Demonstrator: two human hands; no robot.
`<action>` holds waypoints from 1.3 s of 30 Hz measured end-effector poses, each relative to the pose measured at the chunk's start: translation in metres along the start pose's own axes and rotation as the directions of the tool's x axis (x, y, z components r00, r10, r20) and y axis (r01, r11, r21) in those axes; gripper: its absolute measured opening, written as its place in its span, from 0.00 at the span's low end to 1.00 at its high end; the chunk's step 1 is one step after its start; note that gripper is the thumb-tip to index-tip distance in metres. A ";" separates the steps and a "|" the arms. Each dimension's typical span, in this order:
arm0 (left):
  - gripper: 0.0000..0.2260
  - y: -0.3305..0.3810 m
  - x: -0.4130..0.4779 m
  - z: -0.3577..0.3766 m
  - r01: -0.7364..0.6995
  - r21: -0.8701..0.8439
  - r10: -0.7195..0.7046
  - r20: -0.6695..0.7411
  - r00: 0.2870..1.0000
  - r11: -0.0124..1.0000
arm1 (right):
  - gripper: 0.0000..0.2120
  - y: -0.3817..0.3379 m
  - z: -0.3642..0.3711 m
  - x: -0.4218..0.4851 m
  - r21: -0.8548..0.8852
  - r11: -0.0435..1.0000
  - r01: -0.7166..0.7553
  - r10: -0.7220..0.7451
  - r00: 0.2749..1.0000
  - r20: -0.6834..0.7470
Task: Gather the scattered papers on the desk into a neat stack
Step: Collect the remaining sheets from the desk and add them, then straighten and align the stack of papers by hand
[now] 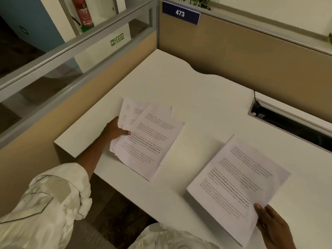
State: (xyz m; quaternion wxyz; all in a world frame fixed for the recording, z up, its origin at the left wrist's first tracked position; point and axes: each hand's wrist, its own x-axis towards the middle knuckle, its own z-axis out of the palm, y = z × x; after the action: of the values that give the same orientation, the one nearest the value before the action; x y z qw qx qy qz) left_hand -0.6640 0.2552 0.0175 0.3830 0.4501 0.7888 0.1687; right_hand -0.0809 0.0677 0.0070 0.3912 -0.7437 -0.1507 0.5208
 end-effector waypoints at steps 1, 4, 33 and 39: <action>0.34 0.002 -0.004 0.004 -0.038 -0.058 0.040 0.039 0.998 0.998 | 0.07 0.000 0.003 -0.001 0.030 1.000 0.002 -0.003 0.999 0.039; 0.30 0.008 -0.027 0.029 -0.097 -0.297 0.150 0.163 0.975 0.950 | 0.10 -0.004 0.019 -0.010 0.061 0.998 0.001 -0.009 0.990 0.139; 0.21 0.136 -0.198 0.239 -0.258 -0.554 0.491 0.327 0.807 0.792 | 0.40 -0.012 0.011 -0.011 -0.144 0.914 0.380 -0.372 0.925 0.077; 0.15 0.190 -0.217 0.196 -0.371 -0.602 0.630 0.299 0.716 0.707 | 0.25 -0.086 -0.012 -0.043 0.255 0.692 0.676 -0.710 0.700 0.073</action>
State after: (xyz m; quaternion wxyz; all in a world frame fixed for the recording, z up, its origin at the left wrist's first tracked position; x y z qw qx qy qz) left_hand -0.3400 0.1599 0.1046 0.6072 0.5653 0.4354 0.3496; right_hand -0.0718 0.0911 0.1005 0.6207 -0.5398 -0.3974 0.4068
